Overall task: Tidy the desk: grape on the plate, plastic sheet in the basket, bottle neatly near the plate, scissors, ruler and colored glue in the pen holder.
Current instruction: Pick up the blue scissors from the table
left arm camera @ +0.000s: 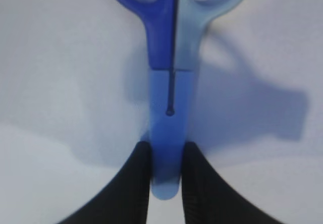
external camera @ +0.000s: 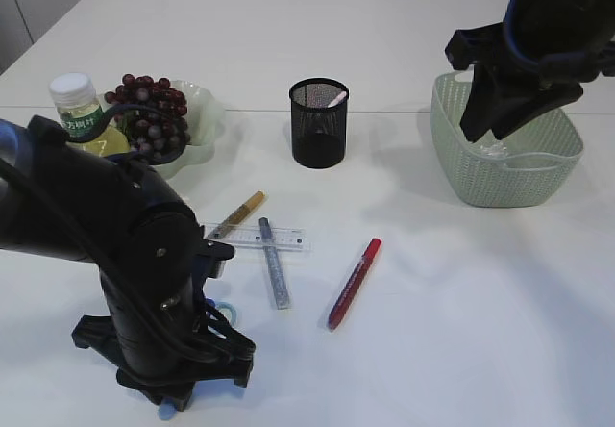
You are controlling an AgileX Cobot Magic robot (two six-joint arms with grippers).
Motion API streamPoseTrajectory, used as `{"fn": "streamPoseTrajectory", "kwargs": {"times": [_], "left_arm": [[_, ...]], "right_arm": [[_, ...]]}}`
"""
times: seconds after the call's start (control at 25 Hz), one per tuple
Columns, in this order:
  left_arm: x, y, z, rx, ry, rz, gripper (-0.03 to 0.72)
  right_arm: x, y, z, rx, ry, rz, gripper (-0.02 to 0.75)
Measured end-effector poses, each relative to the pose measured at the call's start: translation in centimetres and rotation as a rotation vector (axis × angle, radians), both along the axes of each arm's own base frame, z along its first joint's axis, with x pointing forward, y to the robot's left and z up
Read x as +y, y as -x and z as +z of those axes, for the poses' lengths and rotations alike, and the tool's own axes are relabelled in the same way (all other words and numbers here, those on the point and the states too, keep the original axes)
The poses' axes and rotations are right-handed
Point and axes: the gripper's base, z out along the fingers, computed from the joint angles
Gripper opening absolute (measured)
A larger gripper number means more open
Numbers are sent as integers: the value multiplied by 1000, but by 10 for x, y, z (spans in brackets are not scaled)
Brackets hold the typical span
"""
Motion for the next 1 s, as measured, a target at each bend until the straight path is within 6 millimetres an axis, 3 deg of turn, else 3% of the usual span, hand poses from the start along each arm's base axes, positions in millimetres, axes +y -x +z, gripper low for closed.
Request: {"fn": "streamPoseTrajectory", "kwargs": {"times": [0.4,1.0], "left_arm": [[0,0,0,10,-4,-104,123],[1,3,2,34,-7,-91,123]], "right_arm": [[0,0,0,2,-2,-8,258],[0,0,0,3,-3,-10,258]]}}
